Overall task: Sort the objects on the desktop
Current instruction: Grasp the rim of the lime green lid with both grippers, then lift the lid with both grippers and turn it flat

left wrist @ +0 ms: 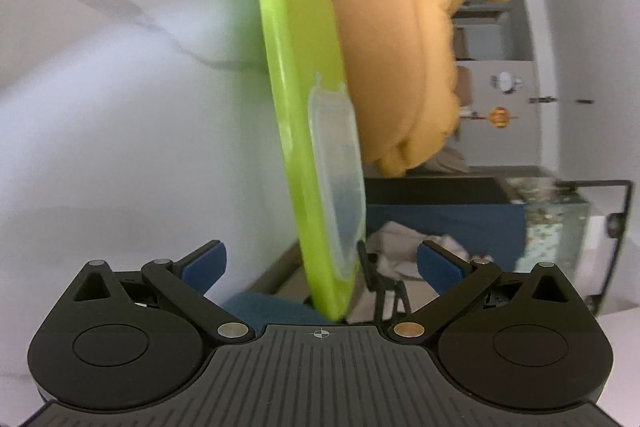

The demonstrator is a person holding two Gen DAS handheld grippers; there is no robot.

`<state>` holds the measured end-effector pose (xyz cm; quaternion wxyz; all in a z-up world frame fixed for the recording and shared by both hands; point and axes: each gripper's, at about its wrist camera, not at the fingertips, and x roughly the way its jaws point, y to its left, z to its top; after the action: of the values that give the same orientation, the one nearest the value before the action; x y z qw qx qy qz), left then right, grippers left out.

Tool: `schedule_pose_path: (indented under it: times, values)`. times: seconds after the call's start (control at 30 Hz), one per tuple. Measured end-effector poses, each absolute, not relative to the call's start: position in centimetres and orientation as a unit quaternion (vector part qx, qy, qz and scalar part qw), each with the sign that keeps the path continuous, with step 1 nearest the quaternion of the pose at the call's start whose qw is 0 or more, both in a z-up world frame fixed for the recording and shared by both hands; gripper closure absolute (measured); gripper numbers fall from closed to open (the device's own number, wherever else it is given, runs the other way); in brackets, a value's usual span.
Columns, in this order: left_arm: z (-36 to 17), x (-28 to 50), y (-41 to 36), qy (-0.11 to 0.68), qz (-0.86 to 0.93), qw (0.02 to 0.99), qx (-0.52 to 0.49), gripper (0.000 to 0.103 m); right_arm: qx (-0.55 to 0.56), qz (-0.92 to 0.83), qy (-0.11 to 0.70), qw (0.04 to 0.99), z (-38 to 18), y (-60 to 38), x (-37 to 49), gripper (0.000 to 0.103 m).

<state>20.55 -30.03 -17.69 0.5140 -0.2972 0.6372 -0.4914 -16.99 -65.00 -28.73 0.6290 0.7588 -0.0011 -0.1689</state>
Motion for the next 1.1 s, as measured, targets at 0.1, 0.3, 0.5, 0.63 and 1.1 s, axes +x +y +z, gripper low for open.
schedule_pose_path:
  times: [0.1, 0.3, 0.5, 0.63, 1.1]
  values:
    - [-17.6, 20.9, -31.4, 0.628, -0.496, 0.512, -0.312, 0.000, 0.776, -0.128, 0.003, 0.618, -26.3, -66.5, -17.3, 0.066]
    - [-17.4, 21.1, -35.5, 0.626, -0.495, 0.538, -0.274, 0.000, 0.775, -0.063, 0.036, 0.627, -22.3, -68.0, -20.0, 0.073]
    - [-19.0, 19.9, -40.9, 0.644, -0.485, 0.536, -0.251, 0.000, 0.777, -0.023, 0.043, 0.628, -22.4, -67.2, -23.0, 0.076]
    - [-16.2, 18.0, -40.2, 0.580, -0.512, 0.598, -0.208, 0.026, 0.771, -0.026, 0.044, 0.634, -23.9, -67.4, -23.4, 0.073]
    - [-13.4, 16.5, -37.5, 0.536, -0.513, 0.632, -0.225, 0.072, 0.779, -0.071, 0.057, 0.620, -27.0, -66.6, -22.7, 0.047]
